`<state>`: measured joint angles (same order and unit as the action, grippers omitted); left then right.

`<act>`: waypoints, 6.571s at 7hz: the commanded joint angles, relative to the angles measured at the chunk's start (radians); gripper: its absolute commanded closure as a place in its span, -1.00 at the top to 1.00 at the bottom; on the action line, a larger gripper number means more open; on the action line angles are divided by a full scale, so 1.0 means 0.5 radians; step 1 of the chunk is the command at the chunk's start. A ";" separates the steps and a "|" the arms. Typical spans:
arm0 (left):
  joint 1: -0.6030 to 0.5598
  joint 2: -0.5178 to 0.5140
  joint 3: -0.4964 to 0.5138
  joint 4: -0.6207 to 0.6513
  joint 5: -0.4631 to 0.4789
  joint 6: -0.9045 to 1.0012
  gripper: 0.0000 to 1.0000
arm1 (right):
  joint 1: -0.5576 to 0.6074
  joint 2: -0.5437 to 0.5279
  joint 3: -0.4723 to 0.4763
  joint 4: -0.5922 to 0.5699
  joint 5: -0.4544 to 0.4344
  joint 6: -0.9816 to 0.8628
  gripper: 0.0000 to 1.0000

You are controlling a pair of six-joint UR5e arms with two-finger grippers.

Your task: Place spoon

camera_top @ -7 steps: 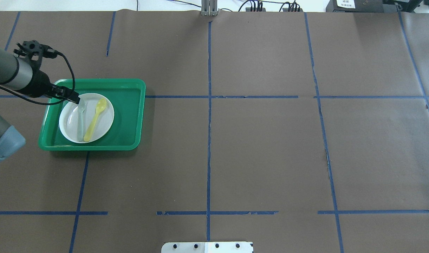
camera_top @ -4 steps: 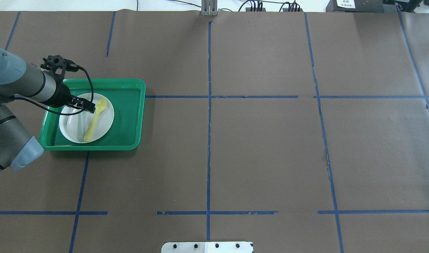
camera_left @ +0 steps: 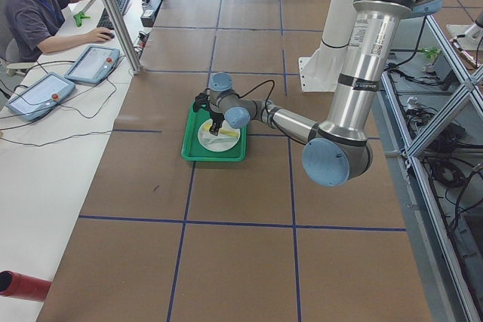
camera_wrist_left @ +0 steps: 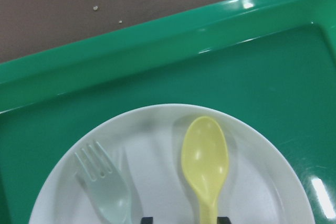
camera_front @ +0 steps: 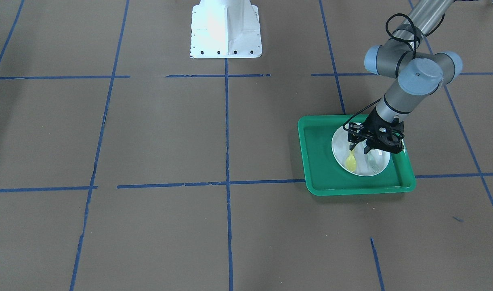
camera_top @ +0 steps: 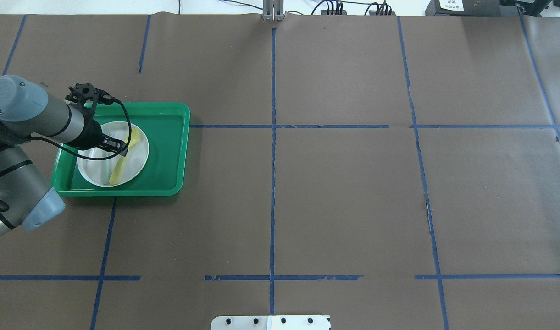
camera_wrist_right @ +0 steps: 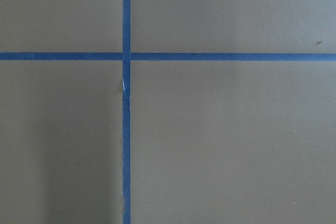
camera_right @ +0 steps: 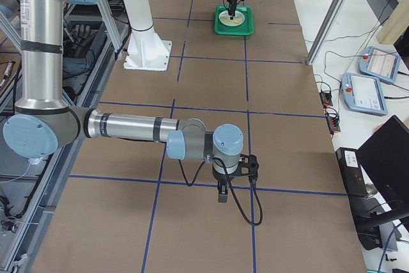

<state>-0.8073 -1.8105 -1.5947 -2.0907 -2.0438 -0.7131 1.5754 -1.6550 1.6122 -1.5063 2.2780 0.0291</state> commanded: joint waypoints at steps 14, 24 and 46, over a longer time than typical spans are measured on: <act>0.010 0.016 -0.120 0.164 -0.027 -0.146 -1.00 | 0.000 0.000 0.000 0.003 0.000 0.000 1.00; 0.182 -0.420 0.124 0.319 -0.008 -0.773 -1.00 | 0.000 0.000 0.000 0.003 0.000 0.000 1.00; -1.658 0.688 -0.293 1.130 -0.427 1.718 1.00 | 0.000 0.000 0.000 0.000 0.000 0.000 1.00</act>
<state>-1.5776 -1.4752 -1.7448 -1.6005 -2.1960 0.1045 1.5754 -1.6548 1.6122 -1.5054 2.2780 0.0298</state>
